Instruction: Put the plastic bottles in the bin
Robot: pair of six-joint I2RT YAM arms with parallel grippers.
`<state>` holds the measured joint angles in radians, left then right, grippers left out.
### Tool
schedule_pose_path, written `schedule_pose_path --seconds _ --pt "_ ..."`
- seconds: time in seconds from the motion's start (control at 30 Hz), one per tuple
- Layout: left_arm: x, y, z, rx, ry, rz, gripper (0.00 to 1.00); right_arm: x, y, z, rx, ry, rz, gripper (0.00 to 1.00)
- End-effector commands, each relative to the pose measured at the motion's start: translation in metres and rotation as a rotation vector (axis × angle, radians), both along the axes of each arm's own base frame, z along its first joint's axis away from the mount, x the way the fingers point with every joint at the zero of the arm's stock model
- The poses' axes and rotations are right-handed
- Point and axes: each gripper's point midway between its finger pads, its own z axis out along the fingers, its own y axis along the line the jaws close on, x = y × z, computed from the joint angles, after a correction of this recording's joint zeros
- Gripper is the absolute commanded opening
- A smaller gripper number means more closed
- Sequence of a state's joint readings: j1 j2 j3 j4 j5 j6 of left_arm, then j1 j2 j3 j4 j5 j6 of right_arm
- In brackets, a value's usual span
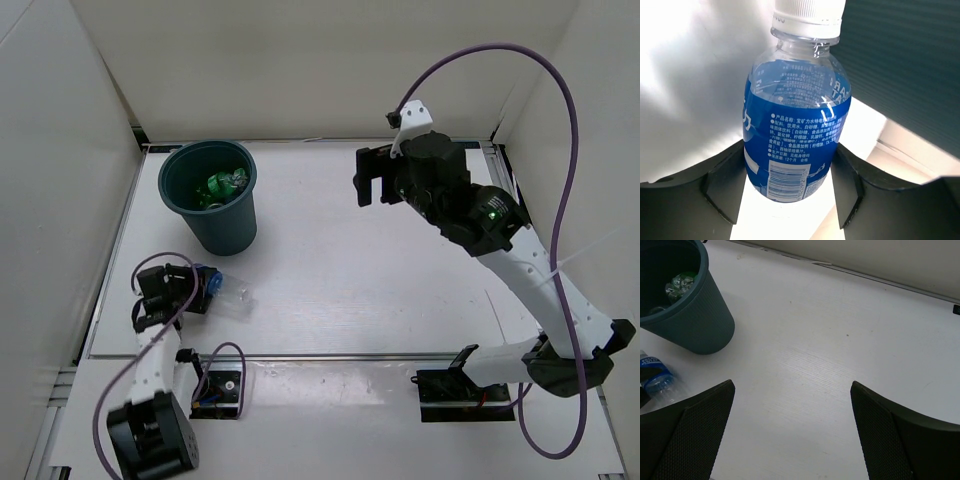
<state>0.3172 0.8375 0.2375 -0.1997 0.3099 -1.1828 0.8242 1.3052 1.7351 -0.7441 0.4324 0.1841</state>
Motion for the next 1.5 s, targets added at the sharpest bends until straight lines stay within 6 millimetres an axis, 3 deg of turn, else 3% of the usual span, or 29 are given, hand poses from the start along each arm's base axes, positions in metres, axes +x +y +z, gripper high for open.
schedule_pose_path --seconds 0.0,0.17,0.2,0.23,0.27,0.3,0.37,0.4,0.5,0.63,0.73,0.8,0.93,1.1,1.27,1.3,1.37,1.4,1.47 --pt "-0.016 -0.005 0.026 -0.02 -0.026 0.027 0.64 -0.001 0.007 0.0 0.035 0.012 0.019 1.0" --pt "-0.03 0.01 0.102 0.13 -0.118 0.077 0.64 -0.001 0.01 -0.001 0.046 0.029 0.022 1.0" --pt "-0.028 0.017 0.14 0.202 -0.196 0.083 0.64 -0.002 0.012 -0.001 0.049 0.032 0.031 1.0" --pt "-0.025 0.022 0.155 0.272 -0.215 0.065 0.64 -0.002 0.012 -0.001 0.049 0.032 0.032 1.0" --pt "-0.019 0.032 0.188 0.332 -0.255 0.085 0.64 -0.003 0.014 -0.002 0.052 0.036 0.043 1.0" --pt "-0.015 0.037 0.203 0.372 -0.266 0.084 0.65 -0.004 0.013 -0.003 0.053 0.046 0.039 1.0" --pt "-0.003 0.048 0.236 0.482 -0.307 0.064 0.66 -0.005 0.015 -0.004 0.055 0.049 0.049 1.0" --pt "0.01 0.057 0.264 0.524 -0.332 0.074 0.66 -0.005 0.015 -0.004 0.055 0.049 0.049 1.0" --pt "0.042 0.074 0.314 0.629 -0.407 0.079 0.66 -0.006 0.02 -0.007 0.062 0.065 0.062 1.0" --pt "0.083 0.096 0.347 0.771 -0.406 0.099 0.66 -0.005 0.023 -0.01 0.066 0.079 0.067 1.0" --pt "0.111 0.097 0.353 0.879 -0.365 0.088 0.68 -0.005 0.023 -0.007 0.072 0.072 0.067 1.0" --pt "0.127 0.087 0.354 0.939 -0.366 0.042 0.69 -0.004 0.022 -0.006 0.07 0.069 0.059 1.0" --pt "0.161 0.08 0.332 1.05 -0.29 0.0 0.7 -0.006 0.02 -0.007 0.07 0.069 0.059 1.0" --pt "0.183 0.068 0.319 1.129 -0.273 -0.045 0.75 -0.008 0.013 -0.003 0.074 0.055 0.041 1.0" --pt "0.186 0.063 0.309 1.194 -0.22 -0.056 0.99 -0.009 0.004 0.001 0.075 0.037 0.012 1.0" --pt "0.186 0.059 0.309 1.196 -0.222 -0.06 0.99 -0.011 0.002 0.001 0.076 0.036 0.012 1.0" --pt "0.183 0.055 0.317 1.207 -0.239 -0.059 0.99 -0.008 -0.002 0.001 0.075 0.033 -0.006 1.0" --pt "0.175 0.051 0.34 1.22 -0.282 -0.04 0.99 -0.008 -0.002 0.001 0.075 0.033 -0.006 1.0" --pt "0.163 0.043 0.359 1.26 -0.317 -0.045 0.99 -0.007 -0.003 0.001 0.085 0.036 -0.02 1.0"
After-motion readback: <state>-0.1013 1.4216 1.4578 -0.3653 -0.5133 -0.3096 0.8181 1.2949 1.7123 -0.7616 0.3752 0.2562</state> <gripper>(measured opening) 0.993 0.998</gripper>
